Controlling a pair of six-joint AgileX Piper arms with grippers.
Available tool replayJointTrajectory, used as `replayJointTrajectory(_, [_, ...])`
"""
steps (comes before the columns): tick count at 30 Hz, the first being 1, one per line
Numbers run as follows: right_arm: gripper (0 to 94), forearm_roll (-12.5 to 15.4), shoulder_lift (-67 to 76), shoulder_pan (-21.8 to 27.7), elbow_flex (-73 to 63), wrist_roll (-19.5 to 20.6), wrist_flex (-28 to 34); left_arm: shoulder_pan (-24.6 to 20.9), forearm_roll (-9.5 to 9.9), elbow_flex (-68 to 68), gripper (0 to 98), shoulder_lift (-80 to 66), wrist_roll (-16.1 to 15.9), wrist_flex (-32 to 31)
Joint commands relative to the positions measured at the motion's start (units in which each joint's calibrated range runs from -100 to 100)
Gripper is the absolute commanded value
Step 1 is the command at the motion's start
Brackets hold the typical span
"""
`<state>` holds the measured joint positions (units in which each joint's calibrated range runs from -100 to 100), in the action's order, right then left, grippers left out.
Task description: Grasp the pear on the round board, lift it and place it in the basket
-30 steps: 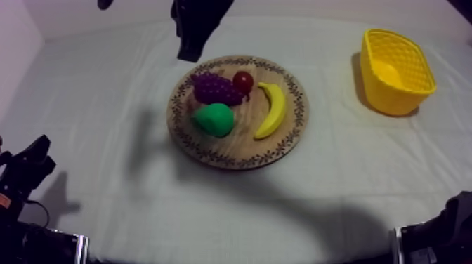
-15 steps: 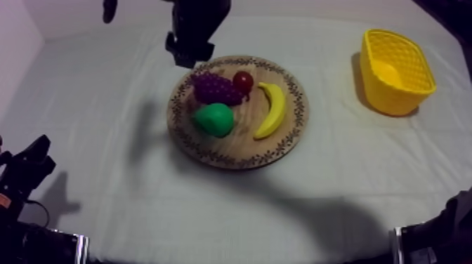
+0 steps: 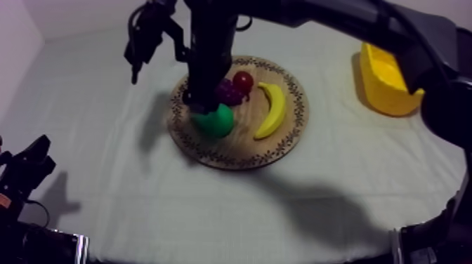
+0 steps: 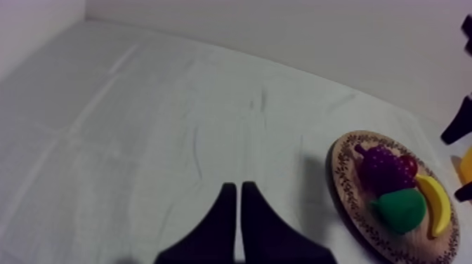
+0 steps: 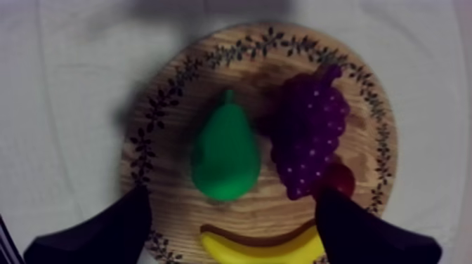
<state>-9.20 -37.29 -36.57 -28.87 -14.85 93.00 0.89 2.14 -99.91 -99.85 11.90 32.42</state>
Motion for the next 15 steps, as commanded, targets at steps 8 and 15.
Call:
replayJointTrajectory(8, [74.8,0.39,-8.35,0.96,-1.51,0.69,-1.32,0.01,0.03,0.02,0.1,0.02,-0.01,0.0])
replayJointTrajectory(15, [69.7,0.91,-11.65,0.93,-1.68,1.02,-1.88,0.01,0.03,0.02,0.1,0.02,-0.01,0.0])
